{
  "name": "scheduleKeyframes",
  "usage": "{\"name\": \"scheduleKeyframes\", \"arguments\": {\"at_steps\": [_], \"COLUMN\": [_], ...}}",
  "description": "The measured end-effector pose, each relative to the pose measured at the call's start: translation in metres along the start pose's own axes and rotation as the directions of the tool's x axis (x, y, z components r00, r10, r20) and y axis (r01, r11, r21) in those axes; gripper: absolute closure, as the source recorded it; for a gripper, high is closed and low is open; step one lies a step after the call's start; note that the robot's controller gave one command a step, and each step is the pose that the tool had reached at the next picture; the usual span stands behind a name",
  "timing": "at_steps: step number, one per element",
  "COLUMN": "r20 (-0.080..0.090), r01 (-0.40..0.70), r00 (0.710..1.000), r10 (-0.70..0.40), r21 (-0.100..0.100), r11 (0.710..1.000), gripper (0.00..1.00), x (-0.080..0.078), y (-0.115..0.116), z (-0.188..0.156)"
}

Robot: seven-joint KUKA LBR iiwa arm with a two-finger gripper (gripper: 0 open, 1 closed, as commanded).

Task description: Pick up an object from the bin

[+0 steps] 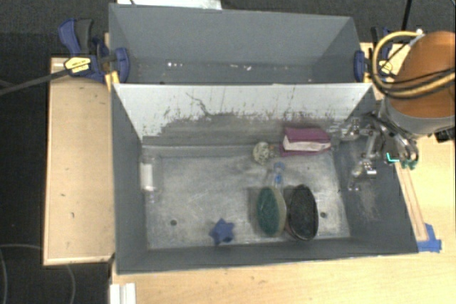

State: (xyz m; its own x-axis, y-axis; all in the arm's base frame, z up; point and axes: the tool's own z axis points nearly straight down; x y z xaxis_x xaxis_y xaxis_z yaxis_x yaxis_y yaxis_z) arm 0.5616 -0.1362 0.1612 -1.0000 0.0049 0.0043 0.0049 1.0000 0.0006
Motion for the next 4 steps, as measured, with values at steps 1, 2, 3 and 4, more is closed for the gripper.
{"name": "scheduleKeyframes", "arguments": {"at_steps": [1, 2, 3, 4], "r20": [0.016, 0.000, 0.004, 0.007], "r01": [0.012, 0.102, 0.415, 0.415], "r00": [1.000, 0.995, 0.910, 0.910], "r10": [-0.012, -0.102, -0.415, -0.415], "r21": [0.000, 0.000, 0.001, 0.005], "r11": [1.000, 0.995, 0.910, 0.910], "gripper": [0.00, 0.00, 0.00, 1.00], "x": [-0.008, 0.033, 0.072, 0.070], "y": [0.050, 0.070, 0.114, 0.112], "z": [-0.081, 0.077, 0.082, 0.081]}}
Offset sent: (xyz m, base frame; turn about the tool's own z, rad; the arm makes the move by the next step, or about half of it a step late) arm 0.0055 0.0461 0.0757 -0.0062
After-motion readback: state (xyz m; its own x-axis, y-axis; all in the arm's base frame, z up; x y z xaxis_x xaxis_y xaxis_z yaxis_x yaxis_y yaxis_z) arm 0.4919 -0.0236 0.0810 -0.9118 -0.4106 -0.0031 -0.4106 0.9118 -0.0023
